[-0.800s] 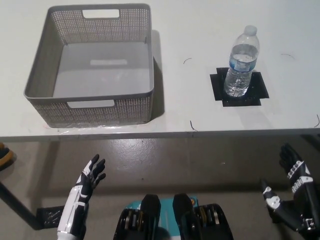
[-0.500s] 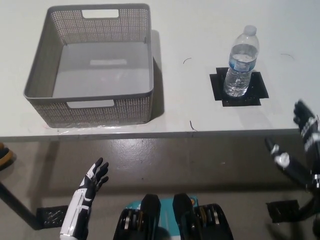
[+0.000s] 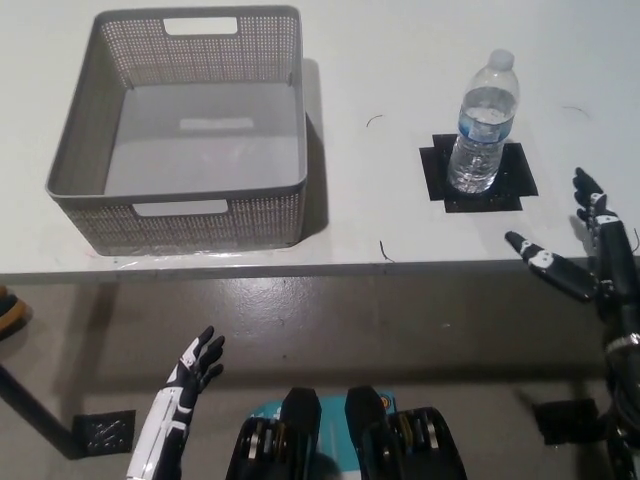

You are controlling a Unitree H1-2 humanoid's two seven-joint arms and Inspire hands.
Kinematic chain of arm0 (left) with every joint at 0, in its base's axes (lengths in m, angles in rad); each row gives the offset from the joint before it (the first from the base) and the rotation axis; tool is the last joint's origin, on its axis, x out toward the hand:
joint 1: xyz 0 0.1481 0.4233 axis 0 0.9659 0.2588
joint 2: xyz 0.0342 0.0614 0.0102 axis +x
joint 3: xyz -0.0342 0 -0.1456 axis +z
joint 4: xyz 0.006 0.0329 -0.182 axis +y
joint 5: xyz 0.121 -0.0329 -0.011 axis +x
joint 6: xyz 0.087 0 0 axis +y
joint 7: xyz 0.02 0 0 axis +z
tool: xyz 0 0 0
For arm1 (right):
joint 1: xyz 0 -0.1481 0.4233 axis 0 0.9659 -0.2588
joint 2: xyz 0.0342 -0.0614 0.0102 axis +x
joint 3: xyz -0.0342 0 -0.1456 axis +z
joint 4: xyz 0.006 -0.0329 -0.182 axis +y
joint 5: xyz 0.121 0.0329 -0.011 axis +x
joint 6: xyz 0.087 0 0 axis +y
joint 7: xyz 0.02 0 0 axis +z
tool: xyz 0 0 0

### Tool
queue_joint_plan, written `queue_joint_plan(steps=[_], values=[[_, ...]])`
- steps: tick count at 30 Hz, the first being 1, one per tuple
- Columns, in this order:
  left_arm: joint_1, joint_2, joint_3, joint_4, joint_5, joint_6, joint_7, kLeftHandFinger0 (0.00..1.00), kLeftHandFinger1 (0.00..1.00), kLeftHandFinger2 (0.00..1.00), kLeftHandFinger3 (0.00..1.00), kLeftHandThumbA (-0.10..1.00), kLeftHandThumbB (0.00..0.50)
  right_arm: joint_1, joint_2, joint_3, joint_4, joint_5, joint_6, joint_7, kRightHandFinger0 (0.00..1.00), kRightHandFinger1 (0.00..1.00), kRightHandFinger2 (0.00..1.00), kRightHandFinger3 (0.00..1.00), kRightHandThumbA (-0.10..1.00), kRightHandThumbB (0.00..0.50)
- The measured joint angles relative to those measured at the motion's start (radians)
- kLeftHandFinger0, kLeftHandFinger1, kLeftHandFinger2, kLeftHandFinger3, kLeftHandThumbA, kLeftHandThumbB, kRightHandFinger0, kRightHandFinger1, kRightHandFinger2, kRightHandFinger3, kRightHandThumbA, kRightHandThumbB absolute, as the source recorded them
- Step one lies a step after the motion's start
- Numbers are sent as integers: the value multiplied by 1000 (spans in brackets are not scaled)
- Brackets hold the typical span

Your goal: Use the right hand to pick up a water botttle and place it into a container on the left side

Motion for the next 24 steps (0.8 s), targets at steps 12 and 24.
queue_joint_plan(steps=[12,24], values=[[12,7,-14,30,0,-34,-13,1000,1000,1000,1000,1000,263,-222,0,8,371,-17,-26,-44,1000,1000,1000,1000,967,438],[19,15,-34,33,-1,-38,-26,1000,1000,1000,1000,1000,242,-347,-25,48,562,-29,-69,-62,1000,1000,1000,1000,1000,498]])
